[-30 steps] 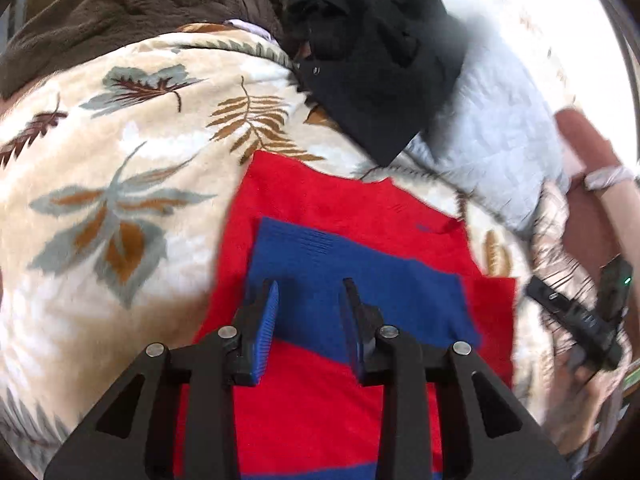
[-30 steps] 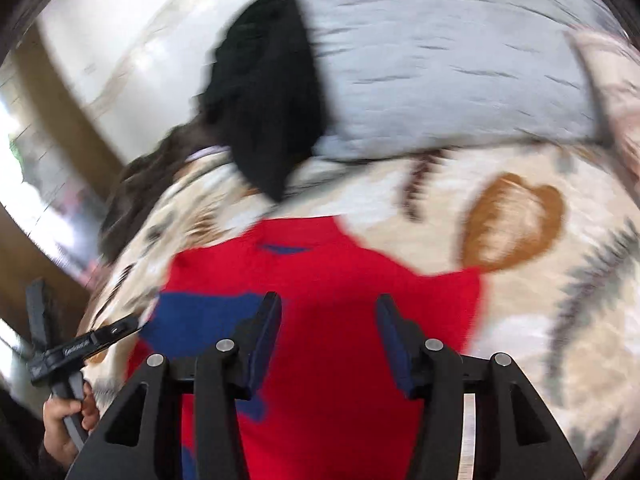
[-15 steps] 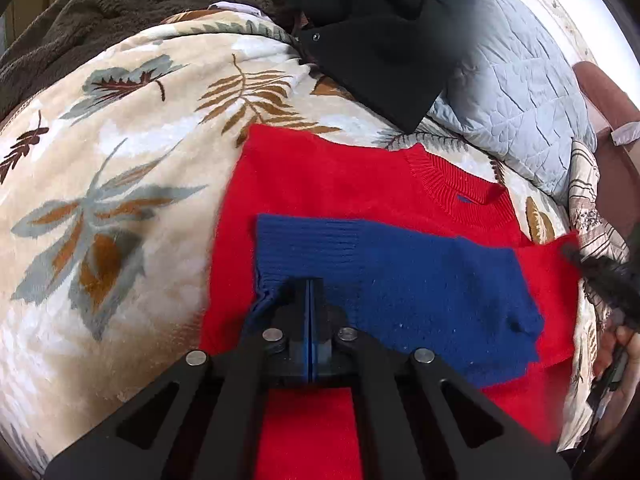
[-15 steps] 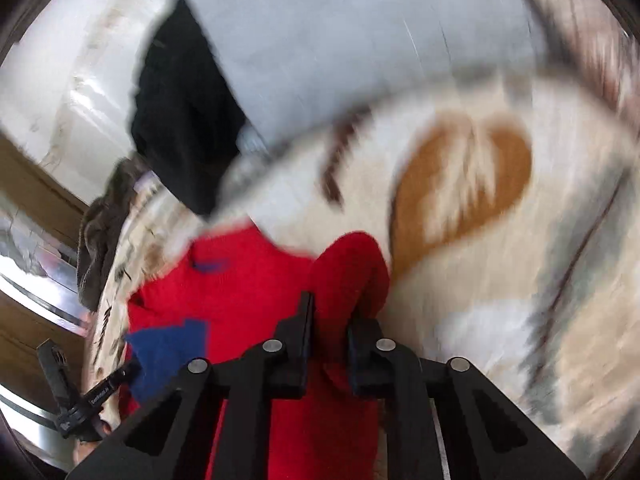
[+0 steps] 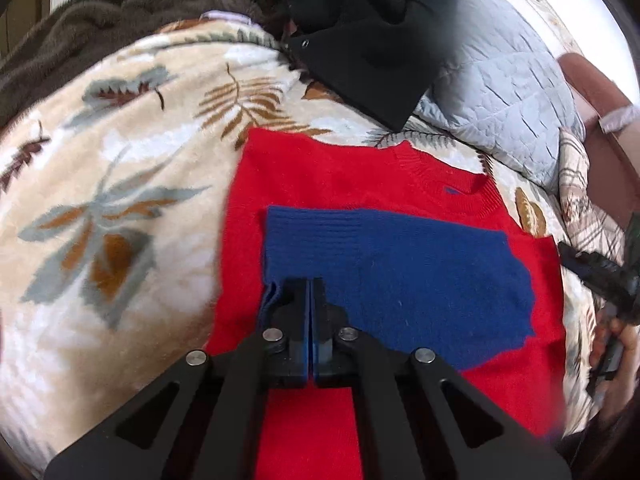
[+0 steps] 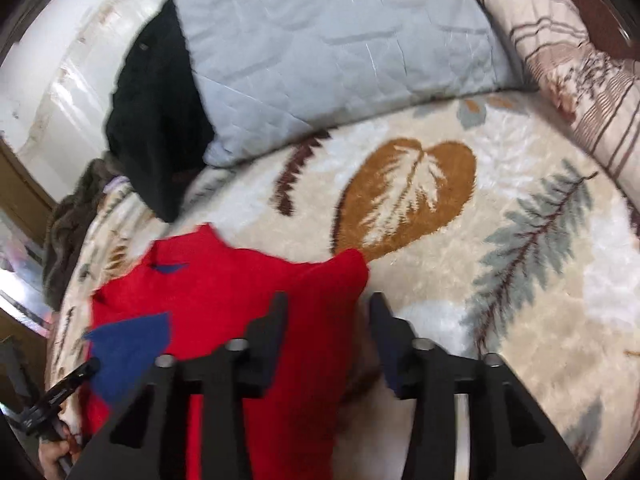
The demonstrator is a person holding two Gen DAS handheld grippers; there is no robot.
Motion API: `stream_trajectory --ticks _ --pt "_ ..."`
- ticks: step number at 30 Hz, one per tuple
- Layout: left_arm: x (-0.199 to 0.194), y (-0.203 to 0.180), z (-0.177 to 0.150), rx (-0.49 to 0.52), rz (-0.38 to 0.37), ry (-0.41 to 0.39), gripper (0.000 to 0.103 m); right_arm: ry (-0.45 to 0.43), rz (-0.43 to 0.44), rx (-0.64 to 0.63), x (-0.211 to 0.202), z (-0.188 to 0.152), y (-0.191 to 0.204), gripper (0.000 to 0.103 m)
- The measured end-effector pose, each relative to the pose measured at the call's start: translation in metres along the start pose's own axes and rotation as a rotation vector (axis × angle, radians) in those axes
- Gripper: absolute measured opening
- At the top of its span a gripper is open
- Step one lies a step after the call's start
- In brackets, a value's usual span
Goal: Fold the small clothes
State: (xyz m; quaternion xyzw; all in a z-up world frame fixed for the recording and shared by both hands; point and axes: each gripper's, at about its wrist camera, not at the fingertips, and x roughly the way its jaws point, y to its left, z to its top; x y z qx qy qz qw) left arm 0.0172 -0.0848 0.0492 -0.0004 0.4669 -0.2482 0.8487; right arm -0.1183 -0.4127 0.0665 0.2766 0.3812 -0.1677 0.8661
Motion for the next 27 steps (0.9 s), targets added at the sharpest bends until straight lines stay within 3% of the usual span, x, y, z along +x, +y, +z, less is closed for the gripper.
stream_trajectory --ticks 3,5,9,11,15,19,27 --pt "-0.018 -0.003 -0.008 0.018 -0.021 -0.019 0.000 0.031 0.022 -0.005 -0.012 -0.021 0.010 0.048" --pt "-0.023 -0.006 -0.014 0.034 -0.025 -0.016 0.000 0.067 -0.008 -0.019 -0.008 -0.040 0.015 0.048" --pt "0.002 -0.003 -0.021 0.016 -0.011 0.073 0.000 0.156 -0.089 -0.051 0.027 -0.052 0.012 0.048" --pt "0.004 0.003 -0.020 -0.018 -0.042 0.056 0.000 0.127 -0.087 -0.044 0.028 -0.051 0.010 0.049" --pt "-0.014 0.004 -0.023 -0.070 -0.076 0.044 0.000 0.067 -0.079 -0.093 0.000 -0.060 0.021 0.050" --pt "-0.042 -0.005 -0.043 -0.062 -0.087 0.027 0.009 0.028 0.001 -0.116 -0.037 -0.086 0.033 0.052" --pt "-0.099 -0.012 -0.109 -0.103 -0.123 0.058 0.025 0.028 0.092 -0.206 -0.103 -0.158 0.064 0.052"
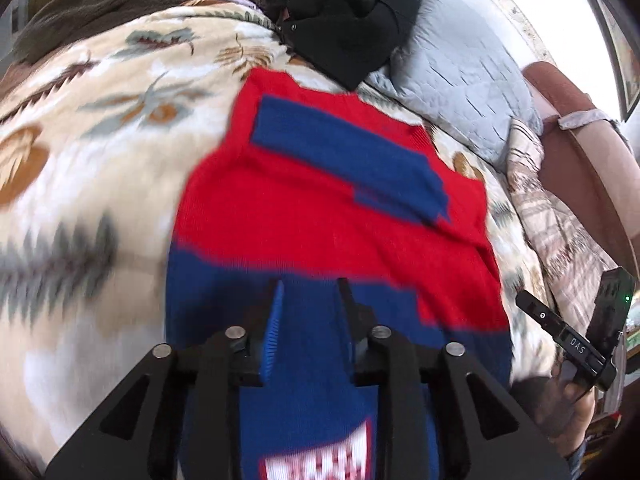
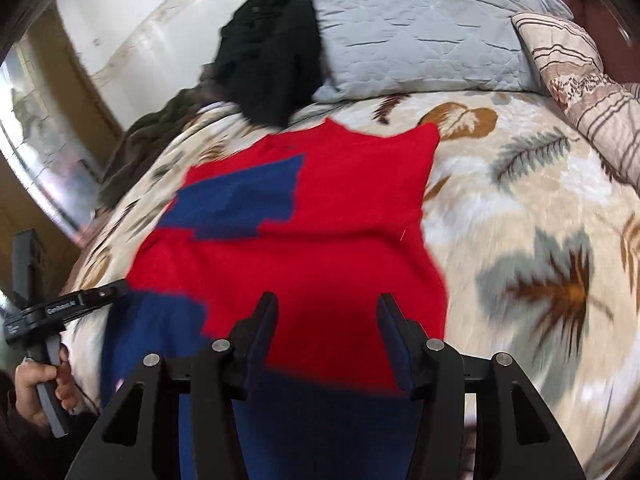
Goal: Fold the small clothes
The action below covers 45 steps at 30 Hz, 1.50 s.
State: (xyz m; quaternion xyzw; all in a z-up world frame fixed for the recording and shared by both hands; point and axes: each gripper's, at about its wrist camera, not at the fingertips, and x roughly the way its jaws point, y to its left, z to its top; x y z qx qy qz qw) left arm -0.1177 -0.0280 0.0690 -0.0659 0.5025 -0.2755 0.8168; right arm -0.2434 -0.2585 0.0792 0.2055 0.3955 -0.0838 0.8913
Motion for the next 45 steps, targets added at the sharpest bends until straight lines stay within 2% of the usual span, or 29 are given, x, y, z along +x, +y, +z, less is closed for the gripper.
stream_trajectory --ticks 4,10,15,19,23,26,29,32,34,36,37,39,40,42,43,45 --pt "-0.025 0.008 -0.040 -0.037 0.010 0.018 0.025 0.017 0.007 -0.001 -0.022 -0.037 0.016 0.054" --pt "-0.049 0.017 -0.079 -0.079 0.030 0.044 0.025 0.079 -0.006 0.025 -0.044 -0.084 0.024 0.054" --pt "-0.055 0.018 -0.101 -0.081 0.042 0.051 0.025 0.131 -0.090 0.016 -0.050 -0.110 0.025 0.055" --pt "-0.057 0.023 -0.108 -0.109 0.036 0.063 0.026 0.171 -0.104 0.034 -0.047 -0.122 0.022 0.063" --pt "-0.058 0.022 -0.113 -0.113 0.034 0.071 0.032 0.182 -0.131 0.037 -0.047 -0.132 0.020 0.064" --pt "-0.055 0.017 -0.116 -0.091 0.077 0.086 0.034 0.170 -0.173 0.025 -0.051 -0.136 0.022 0.065" --pt "-0.053 0.010 -0.117 -0.044 0.111 0.081 0.037 0.154 -0.203 0.012 -0.052 -0.140 0.022 0.074" --pt "-0.051 0.010 -0.117 -0.048 0.125 0.081 0.039 0.192 -0.190 0.068 -0.044 -0.143 0.013 0.074" --pt "-0.057 0.010 -0.116 -0.068 0.123 0.051 0.039 0.194 -0.176 0.085 -0.043 -0.146 0.011 0.074" --pt "-0.061 0.009 -0.115 -0.069 0.130 0.032 0.041 0.211 -0.131 0.119 -0.037 -0.149 0.007 0.074" --pt "-0.061 0.010 -0.114 -0.068 0.149 0.032 0.045 0.222 -0.107 0.137 -0.032 -0.151 0.004 0.073" --pt "-0.054 0.015 -0.112 -0.084 0.172 0.049 0.046 0.249 -0.080 0.178 -0.022 -0.155 -0.002 0.072" --pt "-0.050 0.018 -0.113 -0.102 0.181 0.067 0.046 0.242 -0.076 0.185 -0.023 -0.155 -0.003 0.068" --pt "-0.044 0.024 -0.115 -0.127 0.181 0.088 0.046 0.221 -0.053 0.172 -0.031 -0.152 -0.002 0.039" --pt "-0.045 0.024 -0.115 -0.129 0.183 0.084 0.046 0.200 -0.010 0.159 -0.037 -0.148 -0.001 0.008" --pt "-0.046 0.024 -0.116 -0.130 0.177 0.085 0.046 0.150 0.012 0.120 -0.049 -0.138 0.006 0.008"
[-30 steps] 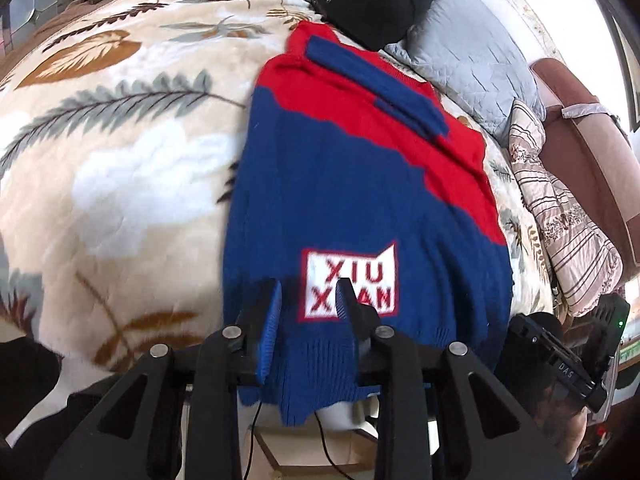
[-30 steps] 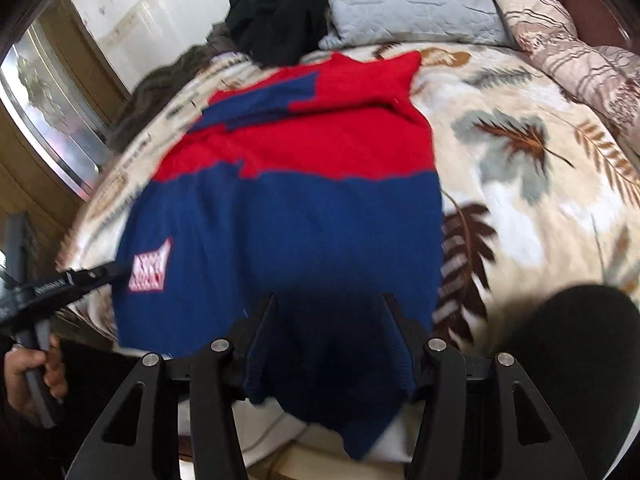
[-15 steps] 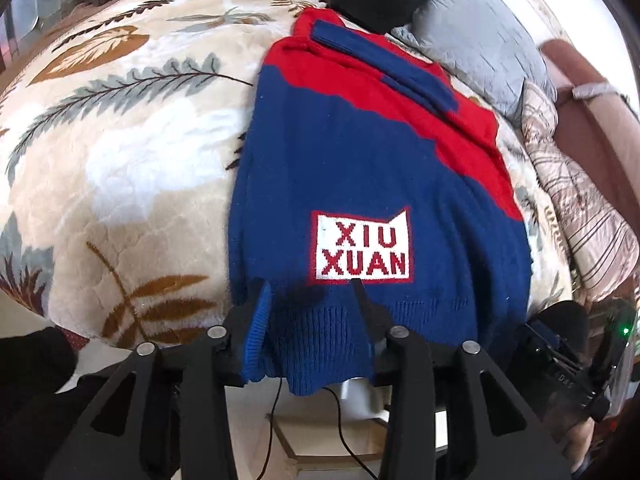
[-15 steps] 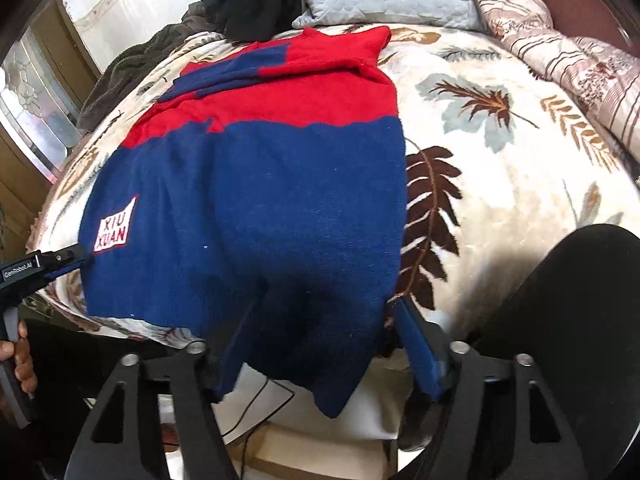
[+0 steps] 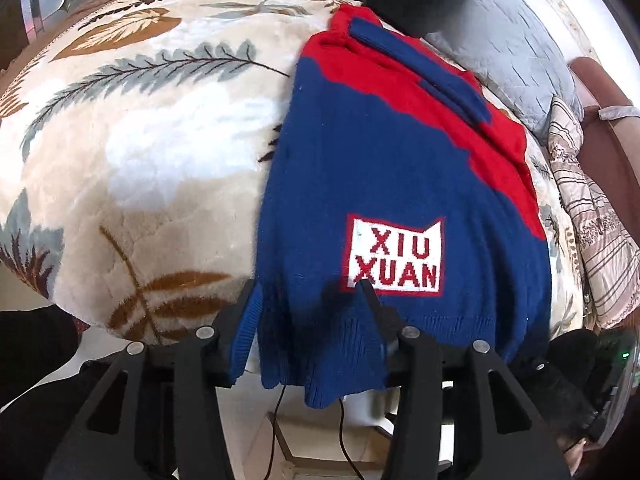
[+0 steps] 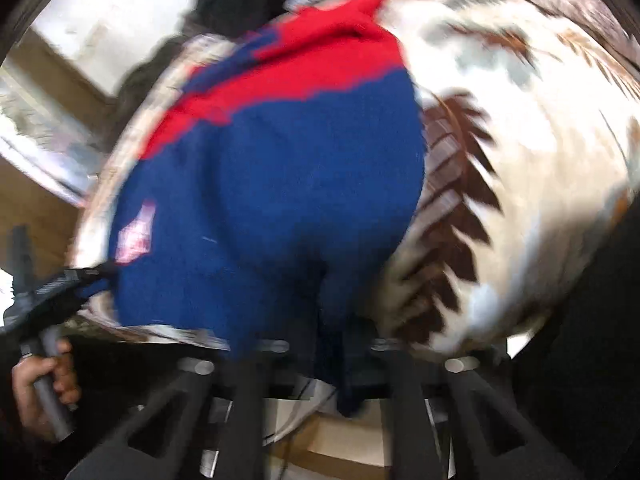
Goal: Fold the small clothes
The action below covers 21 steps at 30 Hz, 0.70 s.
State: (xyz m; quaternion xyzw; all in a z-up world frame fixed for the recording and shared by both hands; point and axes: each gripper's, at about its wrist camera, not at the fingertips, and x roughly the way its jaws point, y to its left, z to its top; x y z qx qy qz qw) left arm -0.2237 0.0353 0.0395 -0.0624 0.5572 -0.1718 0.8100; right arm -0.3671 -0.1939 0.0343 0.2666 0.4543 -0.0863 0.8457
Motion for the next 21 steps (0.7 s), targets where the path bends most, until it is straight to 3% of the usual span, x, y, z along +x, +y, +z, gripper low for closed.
stream_trajectory --ticks 6,10,11,13,15,21 --pt "0.003 -0.001 -0.006 0.016 -0.004 0.014 0.048 -0.164 0.035 -0.111 -0.042 0.025 0.029 0.007" --pt "0.008 -0.015 -0.014 0.084 0.050 0.002 0.050 -0.192 0.035 -0.123 -0.045 0.037 0.032 0.007" --pt "0.008 -0.017 -0.015 0.093 0.061 -0.004 0.046 -0.189 0.044 -0.115 -0.045 0.038 0.031 0.007" --pt "0.003 -0.016 -0.015 0.088 0.060 -0.024 0.006 -0.190 0.056 -0.110 -0.045 0.040 0.030 0.007" --pt "-0.002 -0.010 -0.013 0.048 -0.020 -0.028 0.006 -0.198 0.064 -0.110 -0.047 0.044 0.029 0.007" --pt "-0.039 -0.015 -0.002 0.022 -0.138 -0.153 0.006 -0.214 0.099 -0.088 -0.058 0.056 0.017 0.007"
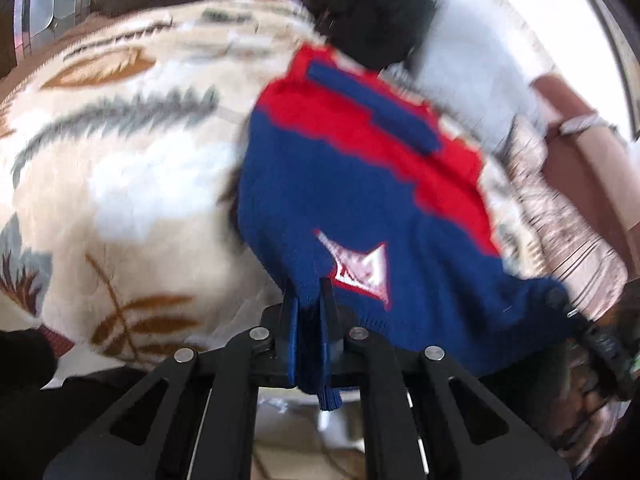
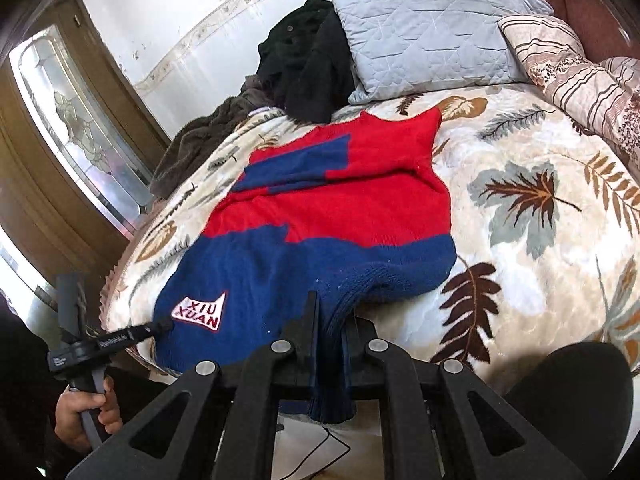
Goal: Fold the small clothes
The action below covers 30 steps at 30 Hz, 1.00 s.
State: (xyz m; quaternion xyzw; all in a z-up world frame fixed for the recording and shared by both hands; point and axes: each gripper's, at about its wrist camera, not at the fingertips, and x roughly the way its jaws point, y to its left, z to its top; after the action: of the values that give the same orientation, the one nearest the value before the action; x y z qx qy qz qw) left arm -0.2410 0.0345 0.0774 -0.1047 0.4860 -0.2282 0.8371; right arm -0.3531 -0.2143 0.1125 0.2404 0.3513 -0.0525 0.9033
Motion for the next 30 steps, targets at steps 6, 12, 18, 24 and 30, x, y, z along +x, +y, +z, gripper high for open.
stream_trajectory --ticks 6,12,18,24,30 --pt "-0.017 -0.016 0.039 -0.004 -0.089 -0.057 0.006 -0.023 0.061 0.048 -0.002 0.027 -0.008 0.007" --pt "-0.005 -0.029 0.078 0.004 -0.099 -0.083 0.006 -0.048 0.083 0.065 0.008 0.066 -0.016 0.007" --pt "0.013 -0.035 0.120 -0.015 -0.123 -0.088 0.006 0.004 0.118 0.160 0.044 0.106 -0.040 0.007" --pt "0.047 -0.041 0.169 -0.011 -0.097 -0.090 0.006 0.003 0.082 0.213 0.086 0.149 -0.059 0.007" --pt "0.090 -0.040 0.215 -0.041 -0.080 -0.087 0.006 0.011 0.072 0.258 0.141 0.194 -0.072 0.007"
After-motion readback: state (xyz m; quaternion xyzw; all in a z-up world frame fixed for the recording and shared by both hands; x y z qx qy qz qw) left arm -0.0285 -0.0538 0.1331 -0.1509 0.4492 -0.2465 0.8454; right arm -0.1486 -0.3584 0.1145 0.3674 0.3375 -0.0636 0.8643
